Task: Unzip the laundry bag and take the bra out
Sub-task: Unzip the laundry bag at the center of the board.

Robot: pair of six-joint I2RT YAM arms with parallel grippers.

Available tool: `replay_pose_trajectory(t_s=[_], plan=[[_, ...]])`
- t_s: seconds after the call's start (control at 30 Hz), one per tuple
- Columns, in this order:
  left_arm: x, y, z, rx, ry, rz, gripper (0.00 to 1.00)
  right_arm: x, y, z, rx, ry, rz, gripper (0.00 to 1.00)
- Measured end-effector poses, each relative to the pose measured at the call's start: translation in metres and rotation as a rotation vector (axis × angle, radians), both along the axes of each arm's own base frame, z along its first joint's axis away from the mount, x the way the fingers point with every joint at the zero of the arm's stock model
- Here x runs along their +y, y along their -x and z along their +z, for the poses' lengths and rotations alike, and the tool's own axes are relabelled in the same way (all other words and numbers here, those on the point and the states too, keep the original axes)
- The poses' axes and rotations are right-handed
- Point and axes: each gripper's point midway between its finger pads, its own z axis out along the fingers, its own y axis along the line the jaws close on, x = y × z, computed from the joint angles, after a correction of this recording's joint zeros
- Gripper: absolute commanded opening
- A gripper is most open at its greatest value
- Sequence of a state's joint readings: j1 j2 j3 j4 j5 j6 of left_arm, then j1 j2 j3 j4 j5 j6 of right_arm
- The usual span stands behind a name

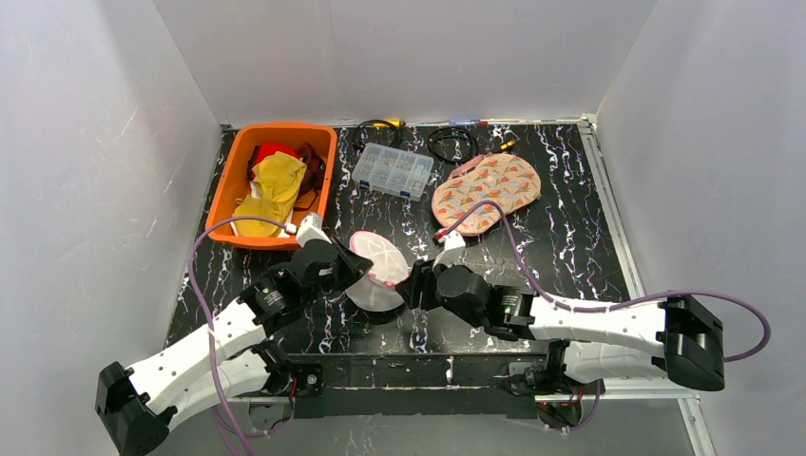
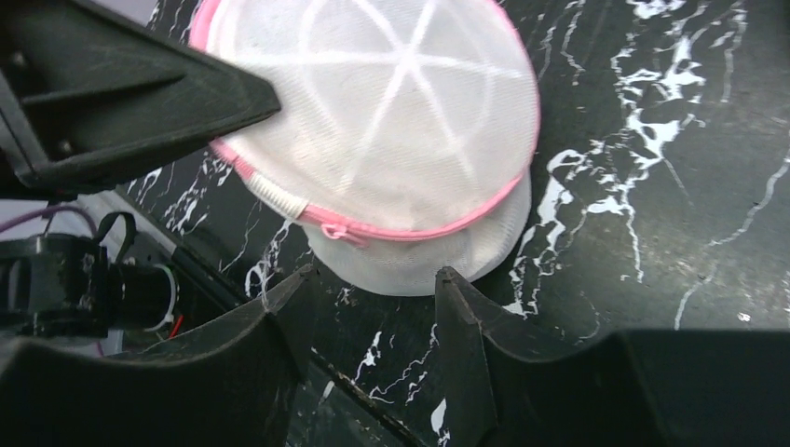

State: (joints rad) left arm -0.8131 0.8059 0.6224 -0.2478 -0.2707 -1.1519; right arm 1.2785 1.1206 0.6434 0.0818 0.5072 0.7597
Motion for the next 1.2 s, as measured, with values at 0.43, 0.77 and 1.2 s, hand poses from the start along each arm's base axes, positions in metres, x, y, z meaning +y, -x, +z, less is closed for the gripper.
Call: replay_pose_trajectory(t_s=[0.43, 0.77, 1.2], plan=[[-0.007, 0.004, 0.032, -0.093, 0.215, -0.023, 0.00, 0.011, 0.031, 0.040, -0.051, -0.264, 0.229, 0.89], [-0.012, 0.008, 0.063, -0.099, 0.403, -0.016, 0.00, -0.016, 0.046, 0.087, -0.150, -0.527, 0.269, 0.80], [-0.016, 0.008, 0.096, -0.101, 0.497, -0.013, 0.00, 0.003, 0.043, 0.089, -0.128, -0.522, 0.282, 0.83]])
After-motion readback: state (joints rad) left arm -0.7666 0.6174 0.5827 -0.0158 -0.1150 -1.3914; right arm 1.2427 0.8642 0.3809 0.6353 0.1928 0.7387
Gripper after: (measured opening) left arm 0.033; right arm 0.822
